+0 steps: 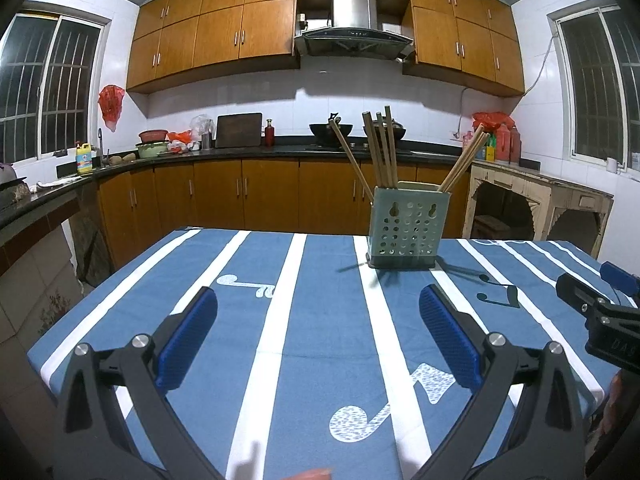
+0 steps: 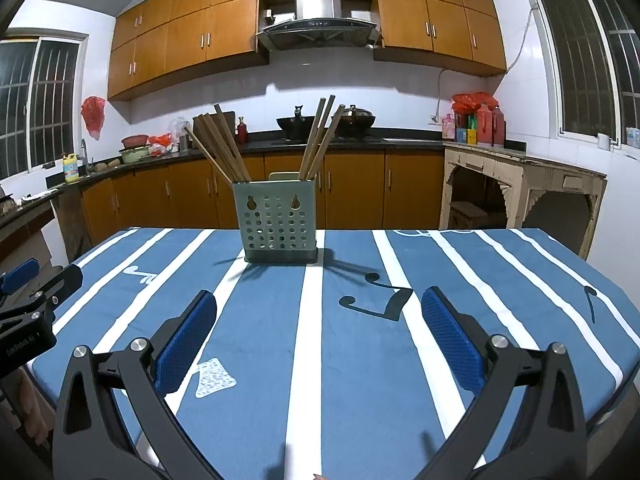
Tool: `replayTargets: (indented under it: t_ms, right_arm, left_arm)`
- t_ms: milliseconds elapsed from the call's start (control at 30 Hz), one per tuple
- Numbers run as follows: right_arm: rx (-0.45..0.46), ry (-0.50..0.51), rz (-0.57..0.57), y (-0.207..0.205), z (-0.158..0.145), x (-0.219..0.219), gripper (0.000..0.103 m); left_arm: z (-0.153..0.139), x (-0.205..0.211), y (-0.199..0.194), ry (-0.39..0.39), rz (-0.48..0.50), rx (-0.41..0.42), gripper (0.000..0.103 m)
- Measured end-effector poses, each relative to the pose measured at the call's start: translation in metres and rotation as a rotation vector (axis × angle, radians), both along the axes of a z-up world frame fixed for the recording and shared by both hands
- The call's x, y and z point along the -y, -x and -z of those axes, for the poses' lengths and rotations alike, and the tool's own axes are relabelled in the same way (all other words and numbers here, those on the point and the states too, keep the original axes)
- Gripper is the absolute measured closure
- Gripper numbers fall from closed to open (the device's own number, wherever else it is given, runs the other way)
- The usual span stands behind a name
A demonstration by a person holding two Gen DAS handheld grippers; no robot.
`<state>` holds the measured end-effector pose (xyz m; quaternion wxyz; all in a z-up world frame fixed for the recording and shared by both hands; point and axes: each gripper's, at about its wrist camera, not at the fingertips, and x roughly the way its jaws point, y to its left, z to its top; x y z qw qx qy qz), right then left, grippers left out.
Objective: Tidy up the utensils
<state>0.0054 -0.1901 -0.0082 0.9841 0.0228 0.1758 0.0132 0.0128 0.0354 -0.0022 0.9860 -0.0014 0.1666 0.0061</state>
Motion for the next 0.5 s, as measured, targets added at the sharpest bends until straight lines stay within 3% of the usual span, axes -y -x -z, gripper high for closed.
replayTargets:
  t_ms: [500]
  right_arm:
    - [-0.002,-0.002,0.0,-0.0007,0.0003,0.0011,0.002]
  left_arm:
    - [0.0028,0.0011,0.0005,-0.003,0.004,-0.001,0.004]
